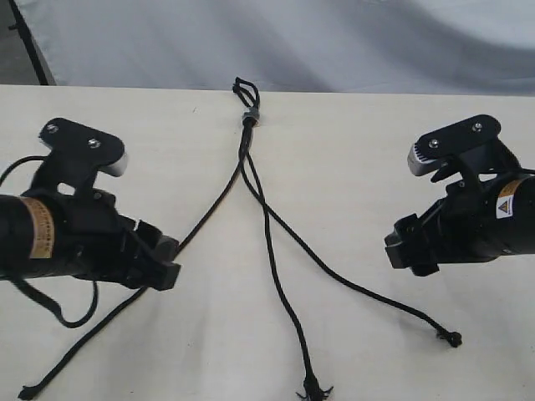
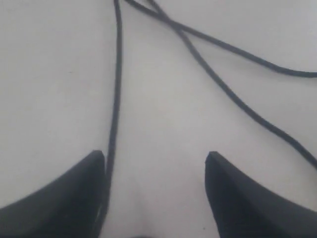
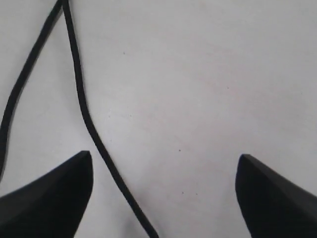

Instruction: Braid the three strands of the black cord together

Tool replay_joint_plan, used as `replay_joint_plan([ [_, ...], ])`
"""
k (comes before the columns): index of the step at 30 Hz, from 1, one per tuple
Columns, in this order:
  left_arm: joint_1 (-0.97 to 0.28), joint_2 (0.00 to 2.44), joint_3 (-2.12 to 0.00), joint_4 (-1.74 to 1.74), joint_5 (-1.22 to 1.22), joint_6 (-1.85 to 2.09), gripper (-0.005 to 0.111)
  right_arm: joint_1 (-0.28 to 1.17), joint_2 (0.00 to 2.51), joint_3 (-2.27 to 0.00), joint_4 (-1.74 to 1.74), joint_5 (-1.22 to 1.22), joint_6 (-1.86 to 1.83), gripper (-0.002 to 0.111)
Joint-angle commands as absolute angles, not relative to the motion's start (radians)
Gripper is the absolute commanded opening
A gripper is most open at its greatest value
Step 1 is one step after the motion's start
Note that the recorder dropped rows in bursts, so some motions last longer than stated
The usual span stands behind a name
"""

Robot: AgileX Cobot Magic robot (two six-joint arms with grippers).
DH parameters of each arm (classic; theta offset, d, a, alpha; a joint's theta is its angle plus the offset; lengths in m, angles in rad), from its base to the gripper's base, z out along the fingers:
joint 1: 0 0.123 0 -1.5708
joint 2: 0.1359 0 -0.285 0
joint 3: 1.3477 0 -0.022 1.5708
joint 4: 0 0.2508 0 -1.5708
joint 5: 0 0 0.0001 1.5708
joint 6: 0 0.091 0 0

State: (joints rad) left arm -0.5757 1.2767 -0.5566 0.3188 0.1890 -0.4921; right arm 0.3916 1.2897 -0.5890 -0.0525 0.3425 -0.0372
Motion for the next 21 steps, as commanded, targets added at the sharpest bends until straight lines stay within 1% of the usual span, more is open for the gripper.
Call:
replay_joint_plan([
  [1, -0.695, 1.439, -0.7, 0.277, 0.235, -0.498, 0.057, 0.391, 1.282, -0.592, -0.062, 0.297, -0.042, 0.074],
  [4, -0.77, 1.569, -0.818, 0.277, 0.314, -0.498, 0.057, 0.375, 1.282, -0.592, -0.115, 0.297, -0.042, 0.074],
  [7, -0.857, 1.746, -1.022, 0.277, 0.515, -0.498, 0.057, 0.292, 1.282, -0.592, -0.117, 0.308, -0.038, 0.074],
  [9, -0.899, 1.83, -1.11, 0.277, 0.583, -0.494, 0.057, 0.244, 1.282, -0.592, -0.107, 0.315, -0.038, 0.074],
  [11, -0.924, 1.902, -1.16, 0.275, 0.634, -0.494, 0.057, 0.216, 1.282, -0.58, -0.105, 0.303, -0.038, 0.074],
  [14, -0.93, 1.983, -1.201, 0.213, 0.641, -0.463, 0.057, 0.212, 1.282, -0.535, -0.103, 0.227, -0.038, 0.074],
  [17, -0.93, 2.013, -1.207, 0.126, 0.622, -0.382, 0.057, 0.212, 1.282, -0.531, -0.103, 0.217, -0.038, 0.074],
  [21, -0.93, 2.001, -1.207, 0.118, 0.62, -0.365, 0.057, 0.212, 1.282, -0.531, -0.103, 0.215, -0.038, 0.074],
])
